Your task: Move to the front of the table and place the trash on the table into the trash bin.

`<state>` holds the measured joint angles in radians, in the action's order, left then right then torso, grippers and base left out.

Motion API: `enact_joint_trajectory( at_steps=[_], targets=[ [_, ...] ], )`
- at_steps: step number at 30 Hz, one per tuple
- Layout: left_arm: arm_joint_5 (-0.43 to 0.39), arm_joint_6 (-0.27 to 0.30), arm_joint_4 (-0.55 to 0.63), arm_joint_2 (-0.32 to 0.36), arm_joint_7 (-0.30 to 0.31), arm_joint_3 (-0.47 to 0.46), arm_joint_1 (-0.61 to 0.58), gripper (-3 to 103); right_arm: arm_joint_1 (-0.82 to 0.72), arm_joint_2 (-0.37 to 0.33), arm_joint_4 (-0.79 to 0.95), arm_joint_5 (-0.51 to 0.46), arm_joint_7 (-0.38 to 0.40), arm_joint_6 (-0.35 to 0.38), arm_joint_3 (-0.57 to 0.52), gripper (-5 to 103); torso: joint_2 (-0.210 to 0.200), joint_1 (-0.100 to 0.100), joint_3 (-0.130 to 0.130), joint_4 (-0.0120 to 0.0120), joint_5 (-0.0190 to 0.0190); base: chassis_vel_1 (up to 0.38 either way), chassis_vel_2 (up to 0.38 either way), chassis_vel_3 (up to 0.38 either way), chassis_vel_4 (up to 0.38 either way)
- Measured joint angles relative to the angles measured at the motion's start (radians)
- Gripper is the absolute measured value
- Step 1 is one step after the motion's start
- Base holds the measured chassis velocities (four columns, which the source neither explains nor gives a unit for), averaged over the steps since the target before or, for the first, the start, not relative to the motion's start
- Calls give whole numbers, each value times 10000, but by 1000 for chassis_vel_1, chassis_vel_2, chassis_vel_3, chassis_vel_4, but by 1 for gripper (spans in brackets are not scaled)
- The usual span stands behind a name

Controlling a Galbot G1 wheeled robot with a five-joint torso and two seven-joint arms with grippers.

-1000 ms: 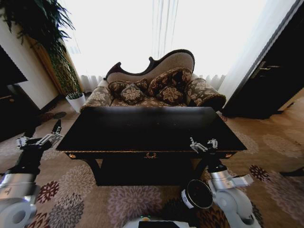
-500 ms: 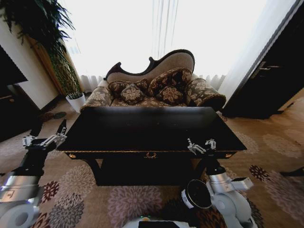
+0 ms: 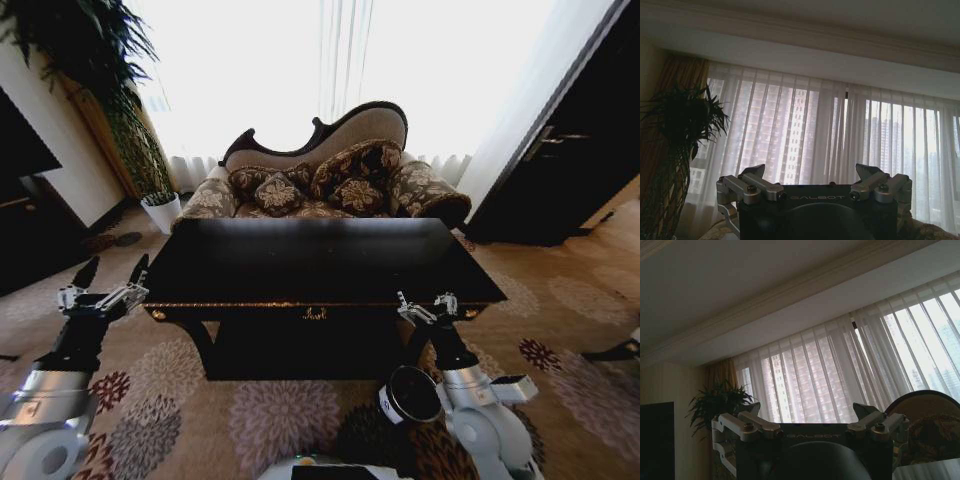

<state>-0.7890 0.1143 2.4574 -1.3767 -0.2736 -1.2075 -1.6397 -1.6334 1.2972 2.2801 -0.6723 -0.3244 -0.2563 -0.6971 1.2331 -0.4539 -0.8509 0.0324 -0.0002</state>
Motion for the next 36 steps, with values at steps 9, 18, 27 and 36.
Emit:
enact_joint_trajectory(
  at_steps=[9,18,27,36],
  targets=[
    [37,-31,-89,5,-27,71,54,100,16,42,-148,-14,-83,-53,-5,100,5,8,3,0,0,213,-215,-219,213],
    [38,-41,-105,19,-38,119,83,100,23,119,-152,27,-127,-55,80,100,0,-3,-1,1,0,101,-88,-91,99],
    [-36,-51,-44,80,-39,30,42,100,76,140,-201,-20,-139,-56,-35,100,-2,-6,-2,0,0,90,-95,-96,84],
    [-49,-58,-35,80,-36,86,67,100,114,161,-286,-65,-157,-60,-98,100,5,9,4,-1,-3,216,-234,-230,218]
  ],
)
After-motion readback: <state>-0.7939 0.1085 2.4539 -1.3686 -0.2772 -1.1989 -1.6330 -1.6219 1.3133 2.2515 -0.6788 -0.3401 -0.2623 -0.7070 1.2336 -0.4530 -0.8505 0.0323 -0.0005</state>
